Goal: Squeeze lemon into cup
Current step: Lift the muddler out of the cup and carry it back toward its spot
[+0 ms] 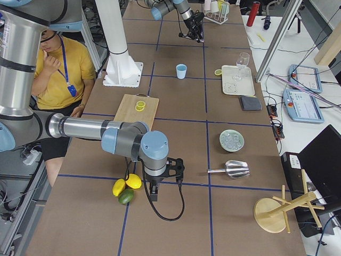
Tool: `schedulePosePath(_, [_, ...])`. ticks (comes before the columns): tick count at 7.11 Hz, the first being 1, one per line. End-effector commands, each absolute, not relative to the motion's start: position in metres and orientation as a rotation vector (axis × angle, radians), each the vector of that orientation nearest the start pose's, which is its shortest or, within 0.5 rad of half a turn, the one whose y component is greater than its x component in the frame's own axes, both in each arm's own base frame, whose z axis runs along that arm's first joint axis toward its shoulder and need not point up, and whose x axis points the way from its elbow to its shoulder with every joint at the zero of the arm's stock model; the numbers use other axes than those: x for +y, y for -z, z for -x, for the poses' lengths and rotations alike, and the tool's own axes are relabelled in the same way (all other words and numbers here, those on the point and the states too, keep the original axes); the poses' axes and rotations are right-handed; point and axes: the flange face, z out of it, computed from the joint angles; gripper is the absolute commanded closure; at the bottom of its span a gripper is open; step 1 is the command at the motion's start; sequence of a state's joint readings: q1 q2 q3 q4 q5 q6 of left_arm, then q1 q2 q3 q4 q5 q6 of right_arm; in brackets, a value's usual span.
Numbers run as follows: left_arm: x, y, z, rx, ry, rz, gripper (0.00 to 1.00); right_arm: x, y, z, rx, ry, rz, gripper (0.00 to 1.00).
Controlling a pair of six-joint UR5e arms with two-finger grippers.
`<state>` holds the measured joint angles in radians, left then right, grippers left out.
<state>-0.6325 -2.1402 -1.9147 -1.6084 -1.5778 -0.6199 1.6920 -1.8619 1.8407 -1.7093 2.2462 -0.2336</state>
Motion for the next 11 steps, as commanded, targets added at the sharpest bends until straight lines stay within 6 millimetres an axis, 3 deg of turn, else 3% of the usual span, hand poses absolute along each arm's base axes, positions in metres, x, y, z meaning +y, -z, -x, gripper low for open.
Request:
schedulePosePath(1, [-0.465, -0.288, -0.392, 0.679, -0.06, -0.367, 1.0, -0.345, -0.671, -0.114, -0.69, 0.043, 0.037, 0.0])
schedulePosePath(3, [-0.454, -0.361, -0.377, 0.59, -0.033, -0.289, 1.0, -0.346, -0.67, -0.114, -0.688, 0.046, 0.033, 0.0])
schedulePosePath(4, [-0.451, -0.382, -0.374, 0.595, -0.027, -0.29, 1.0, -0.347, -0.669, -0.114, -0.689, 0.046, 0.031, 0.0])
schedulePosePath(5, [-0.448, -0.421, -0.371, 0.579, -0.03, -0.28, 1.0, -0.348, -0.666, -0.115, -0.688, 0.047, 0.025, 0.0])
schedulePosePath(6, [-0.45, -0.447, -0.373, 0.614, -0.03, -0.306, 1.0, -0.35, -0.666, -0.115, -0.688, 0.048, 0.023, 0.0])
schedulePosePath(7, [-0.453, -0.467, -0.377, 0.612, -0.031, -0.307, 1.0, -0.351, -0.665, -0.115, -0.688, 0.049, 0.02, 0.0])
schedulePosePath(8, [-0.453, -0.469, -0.378, 0.613, -0.034, -0.308, 0.9, -0.351, -0.664, -0.115, -0.687, 0.049, 0.019, 0.0])
schedulePosePath(9, [-0.453, -0.477, -0.376, 0.599, -0.037, -0.304, 0.87, -0.351, -0.664, -0.115, -0.687, 0.049, 0.019, 0.0])
schedulePosePath(10, [-0.452, -0.485, -0.375, 0.587, -0.038, -0.297, 0.27, -0.352, -0.663, -0.114, -0.687, 0.051, 0.018, 0.0])
schedulePosePath(11, [-0.453, -0.484, -0.376, 0.586, -0.048, -0.302, 0.0, -0.352, -0.663, -0.114, -0.687, 0.051, 0.018, 0.0])
